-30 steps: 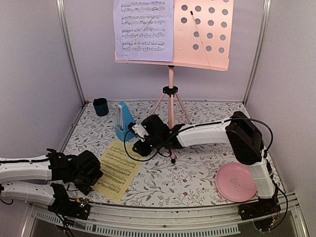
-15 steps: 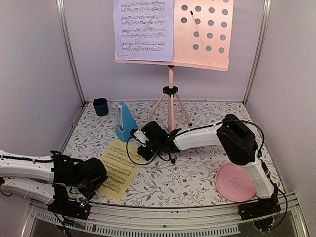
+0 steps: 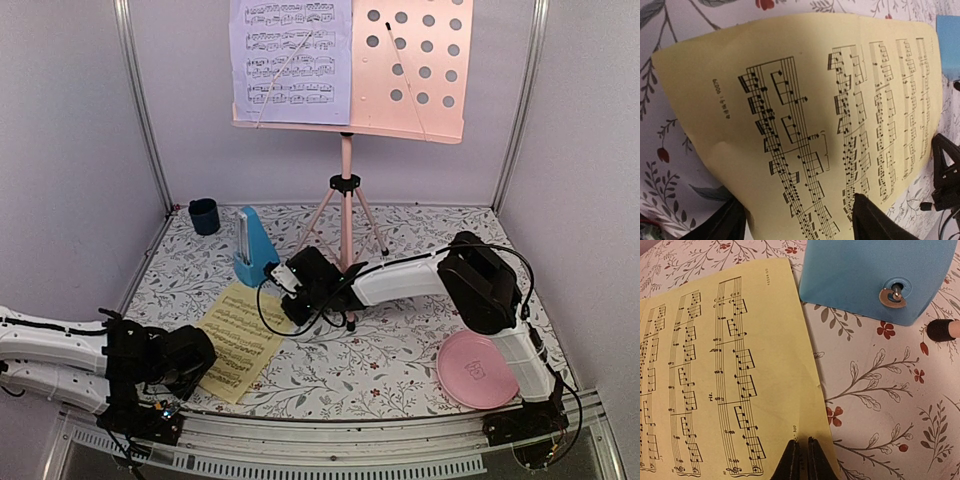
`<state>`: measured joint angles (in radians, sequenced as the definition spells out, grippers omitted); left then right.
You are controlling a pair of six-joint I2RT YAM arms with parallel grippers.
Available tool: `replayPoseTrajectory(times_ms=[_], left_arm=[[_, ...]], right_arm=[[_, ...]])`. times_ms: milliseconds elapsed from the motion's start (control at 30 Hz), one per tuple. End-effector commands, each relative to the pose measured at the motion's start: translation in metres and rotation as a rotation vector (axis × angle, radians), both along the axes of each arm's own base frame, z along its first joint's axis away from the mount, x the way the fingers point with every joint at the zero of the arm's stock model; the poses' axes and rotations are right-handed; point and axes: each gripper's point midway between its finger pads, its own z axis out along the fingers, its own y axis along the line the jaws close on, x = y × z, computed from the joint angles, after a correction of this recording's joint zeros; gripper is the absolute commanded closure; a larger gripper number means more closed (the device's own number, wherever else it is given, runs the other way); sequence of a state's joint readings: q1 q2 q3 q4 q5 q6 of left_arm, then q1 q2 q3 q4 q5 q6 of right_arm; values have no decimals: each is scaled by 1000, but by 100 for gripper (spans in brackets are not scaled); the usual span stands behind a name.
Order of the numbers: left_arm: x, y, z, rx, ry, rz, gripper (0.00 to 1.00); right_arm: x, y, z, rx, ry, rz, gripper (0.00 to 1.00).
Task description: Set up the instrument practice props
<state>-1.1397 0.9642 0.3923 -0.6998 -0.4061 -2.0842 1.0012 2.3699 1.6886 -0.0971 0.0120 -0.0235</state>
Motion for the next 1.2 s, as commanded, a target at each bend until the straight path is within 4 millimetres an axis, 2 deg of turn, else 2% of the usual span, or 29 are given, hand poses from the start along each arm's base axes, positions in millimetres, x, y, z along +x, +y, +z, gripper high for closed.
replayPoseTrajectory(times_ms=[0, 100, 167, 267, 367, 467, 567, 633, 733, 800, 933, 1067, 1133, 1167], left_arm=[[19, 0, 5, -9, -130, 33, 27], [30, -4, 15, -5, -203, 10, 30], [36, -7, 22, -8, -254, -8, 33], [44, -9, 33, -14, -317, -18, 36], [47, -6, 39, -17, -351, -14, 48], [45, -2, 35, -25, -341, -5, 65], [43, 1, 30, -25, -318, -4, 76], [42, 1, 28, -26, -296, -6, 76], [37, 4, 19, -20, -228, 2, 65], [33, 8, 12, -10, -179, 12, 63], [26, 12, 3, 7, -109, 28, 65], [23, 15, 3, 27, -62, 29, 65], [24, 13, 7, 32, -71, 12, 72], [26, 13, 11, 36, -85, 0, 79]], right_arm=[[-16, -23, -30, -89, 72, 15, 94], [-23, -28, -37, -98, 97, 19, 96], [-25, -27, -22, -71, 92, 24, 96], [-31, -27, -22, -67, 108, 32, 97], [-37, -27, -23, -67, 118, 42, 97], [-40, -26, -20, -59, 123, 51, 97], [-40, -24, -11, -33, 131, 37, 97], [-38, -22, -4, -17, 128, 32, 97], [-36, -20, 4, -4, 116, 30, 97], [-36, -20, 7, -2, 111, 32, 97], [-35, -19, 14, 6, 100, 34, 97], [-34, -19, 21, 13, 89, 35, 97], [-34, -18, 26, 20, 84, 37, 97], [-34, -18, 29, 24, 82, 38, 96]])
